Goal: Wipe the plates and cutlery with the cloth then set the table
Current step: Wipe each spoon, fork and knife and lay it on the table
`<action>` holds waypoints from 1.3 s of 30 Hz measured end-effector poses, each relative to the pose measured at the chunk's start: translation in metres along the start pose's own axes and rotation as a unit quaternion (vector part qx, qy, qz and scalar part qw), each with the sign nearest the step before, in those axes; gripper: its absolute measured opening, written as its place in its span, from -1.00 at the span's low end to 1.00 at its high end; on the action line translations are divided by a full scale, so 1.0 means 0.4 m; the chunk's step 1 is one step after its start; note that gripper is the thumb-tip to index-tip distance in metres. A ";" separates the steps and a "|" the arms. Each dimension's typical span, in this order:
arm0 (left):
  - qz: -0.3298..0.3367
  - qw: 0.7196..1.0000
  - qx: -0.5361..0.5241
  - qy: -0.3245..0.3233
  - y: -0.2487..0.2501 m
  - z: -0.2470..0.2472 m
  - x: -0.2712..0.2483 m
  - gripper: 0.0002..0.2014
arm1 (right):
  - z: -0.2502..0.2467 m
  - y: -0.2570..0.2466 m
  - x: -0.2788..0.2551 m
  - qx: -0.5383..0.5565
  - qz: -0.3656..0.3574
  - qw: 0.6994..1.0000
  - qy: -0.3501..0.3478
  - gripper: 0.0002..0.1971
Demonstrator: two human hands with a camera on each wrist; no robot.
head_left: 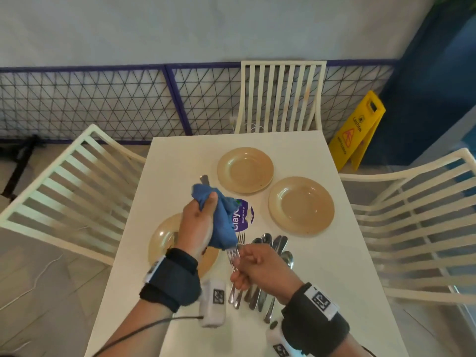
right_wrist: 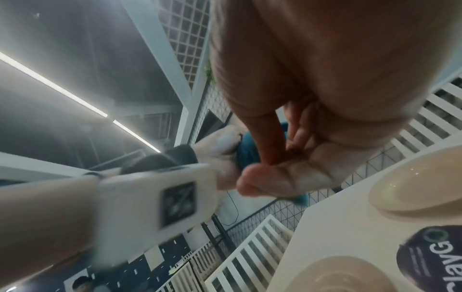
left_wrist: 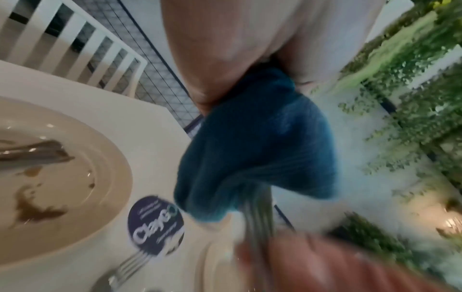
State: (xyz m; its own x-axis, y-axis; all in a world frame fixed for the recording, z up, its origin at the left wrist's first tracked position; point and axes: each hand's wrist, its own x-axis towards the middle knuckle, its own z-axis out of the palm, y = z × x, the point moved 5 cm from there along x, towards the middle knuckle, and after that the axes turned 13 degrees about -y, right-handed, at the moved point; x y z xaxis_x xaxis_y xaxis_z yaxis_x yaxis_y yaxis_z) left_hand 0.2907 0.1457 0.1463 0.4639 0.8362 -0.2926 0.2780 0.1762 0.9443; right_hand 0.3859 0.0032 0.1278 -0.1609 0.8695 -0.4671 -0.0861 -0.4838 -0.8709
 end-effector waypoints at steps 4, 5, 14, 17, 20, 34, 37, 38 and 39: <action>-0.002 0.990 0.116 -0.075 -0.060 0.089 -0.071 -0.68 | -0.049 0.000 0.026 -0.051 0.001 0.998 0.022 -0.74; 0.002 0.988 0.132 -0.082 -0.062 0.087 -0.072 -0.70 | -0.062 0.009 0.019 -0.065 0.008 0.998 0.016 -0.79; 0.038 0.902 0.341 -0.261 -0.078 0.116 -0.090 -0.81 | -0.163 -0.064 -0.013 -0.005 -0.122 0.983 0.136 -0.90; 0.046 0.904 0.324 -0.277 -0.075 0.128 -0.104 -0.82 | -0.195 -0.078 -0.024 0.015 -0.161 0.970 0.182 -0.84; 0.039 0.904 0.313 -0.288 -0.085 0.124 -0.106 -0.85 | -0.195 -0.079 -0.027 0.011 -0.136 0.982 0.131 -0.91; 0.003 0.931 0.272 -0.242 -0.098 0.098 -0.079 -0.80 | -0.233 -0.037 -0.040 0.133 -0.228 0.932 0.250 -0.88; -0.008 0.937 0.281 -0.208 -0.101 0.094 -0.067 -0.72 | -0.217 -0.034 -0.028 0.130 -0.220 0.934 0.248 -0.87; -0.011 0.935 0.284 -0.212 -0.106 0.098 -0.068 -0.70 | -0.218 -0.035 -0.026 0.128 -0.218 0.934 0.251 -0.87; -0.012 0.933 0.284 -0.221 -0.110 0.102 -0.071 -0.70 | -0.222 -0.037 -0.025 0.129 -0.217 0.934 0.254 -0.87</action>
State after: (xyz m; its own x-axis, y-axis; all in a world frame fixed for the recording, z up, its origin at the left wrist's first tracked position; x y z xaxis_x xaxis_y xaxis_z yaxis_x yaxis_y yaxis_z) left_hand 0.2996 0.0932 0.1069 0.7195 0.5168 -0.4640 0.6343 -0.2167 0.7421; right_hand 0.4760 0.0104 0.1316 0.4260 0.8926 -0.1478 -0.2792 -0.0257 -0.9599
